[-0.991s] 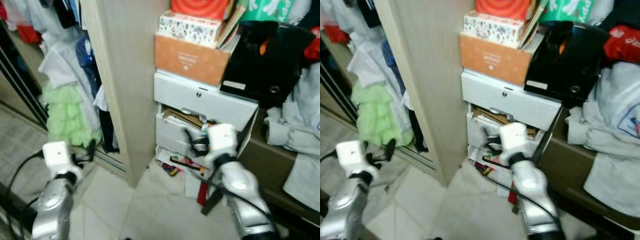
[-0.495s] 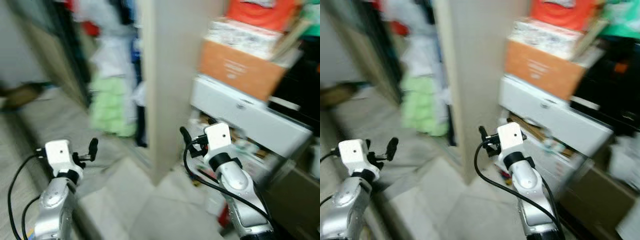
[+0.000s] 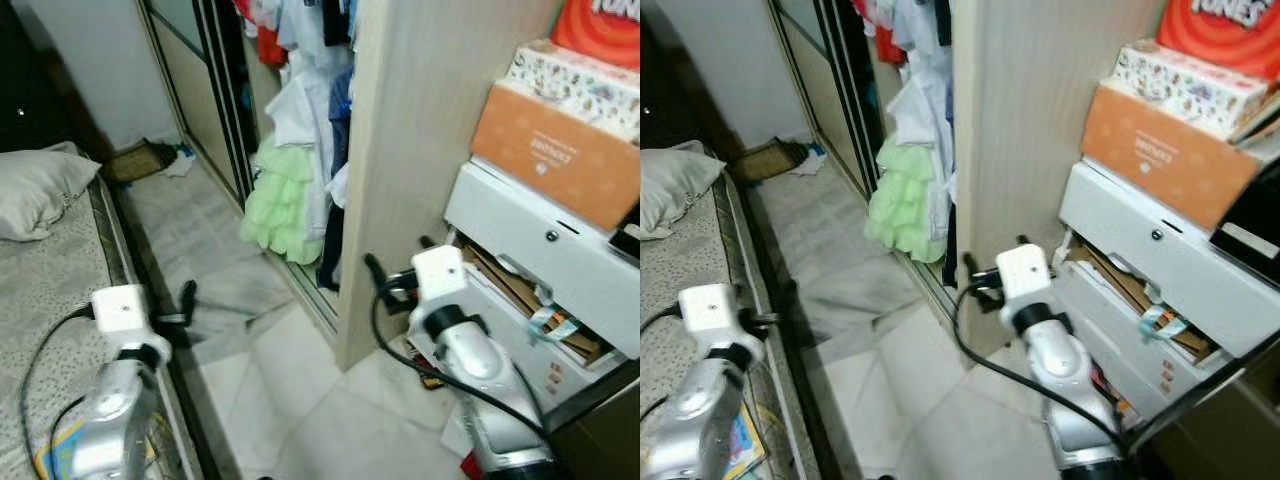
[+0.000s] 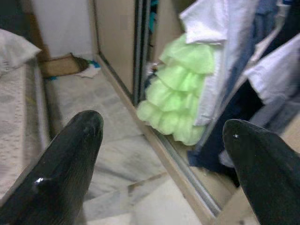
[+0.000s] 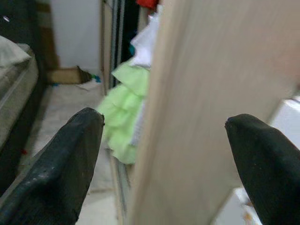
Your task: Clean up the room
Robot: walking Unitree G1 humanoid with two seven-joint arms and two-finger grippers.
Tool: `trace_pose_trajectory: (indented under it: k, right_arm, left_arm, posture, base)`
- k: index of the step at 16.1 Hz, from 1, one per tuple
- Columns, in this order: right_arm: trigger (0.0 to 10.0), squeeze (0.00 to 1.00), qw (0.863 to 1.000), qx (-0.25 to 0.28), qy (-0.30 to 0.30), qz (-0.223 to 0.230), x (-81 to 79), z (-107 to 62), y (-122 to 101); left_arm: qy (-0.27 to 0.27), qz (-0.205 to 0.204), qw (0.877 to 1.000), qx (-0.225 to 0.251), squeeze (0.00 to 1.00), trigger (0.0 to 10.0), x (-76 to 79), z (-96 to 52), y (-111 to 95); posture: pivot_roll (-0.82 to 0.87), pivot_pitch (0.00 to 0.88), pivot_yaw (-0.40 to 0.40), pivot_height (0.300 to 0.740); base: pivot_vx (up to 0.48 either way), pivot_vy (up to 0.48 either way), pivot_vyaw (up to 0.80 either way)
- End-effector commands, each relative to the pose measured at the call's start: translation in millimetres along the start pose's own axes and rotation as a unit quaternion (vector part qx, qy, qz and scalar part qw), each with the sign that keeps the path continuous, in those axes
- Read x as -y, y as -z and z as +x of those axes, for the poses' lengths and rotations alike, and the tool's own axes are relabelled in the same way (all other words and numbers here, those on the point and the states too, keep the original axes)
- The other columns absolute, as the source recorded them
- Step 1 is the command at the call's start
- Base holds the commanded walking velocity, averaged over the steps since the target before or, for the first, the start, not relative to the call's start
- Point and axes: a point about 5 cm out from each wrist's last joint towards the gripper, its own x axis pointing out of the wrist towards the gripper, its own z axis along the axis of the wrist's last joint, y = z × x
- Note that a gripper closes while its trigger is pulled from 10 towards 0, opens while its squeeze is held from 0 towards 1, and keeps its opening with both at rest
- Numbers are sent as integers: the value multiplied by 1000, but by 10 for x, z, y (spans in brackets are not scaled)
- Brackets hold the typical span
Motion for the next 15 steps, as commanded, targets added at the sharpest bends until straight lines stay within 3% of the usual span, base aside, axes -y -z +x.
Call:
trace_pose_trajectory:
  k: [1, 10, 15]
  right_arm:
    - [10000, 0, 1000, 2, -4, 7, -31, 12, -3]
    - [10000, 0, 1000, 4, -9, 6, -36, 19, -6]
    - [10000, 0, 1000, 4, -9, 6, -34, 27, -10]
  left_arm:
    - [-1, 3, 1000, 0, 0, 10000, -38, 2, -23]
    - [2, 1, 1000, -2, 0, 10000, -23, 5, -16]
    - [-4, -3, 1000, 5, 0, 10000, -34, 13, -32]
  posture:
    - [-148, 73, -3, 740]
    - [-148, 65, -6, 740]
    - [-148, 65, -4, 740]
  base:
    - [0, 0, 0]
    - [0, -269, 0]
    - [0, 0, 0]
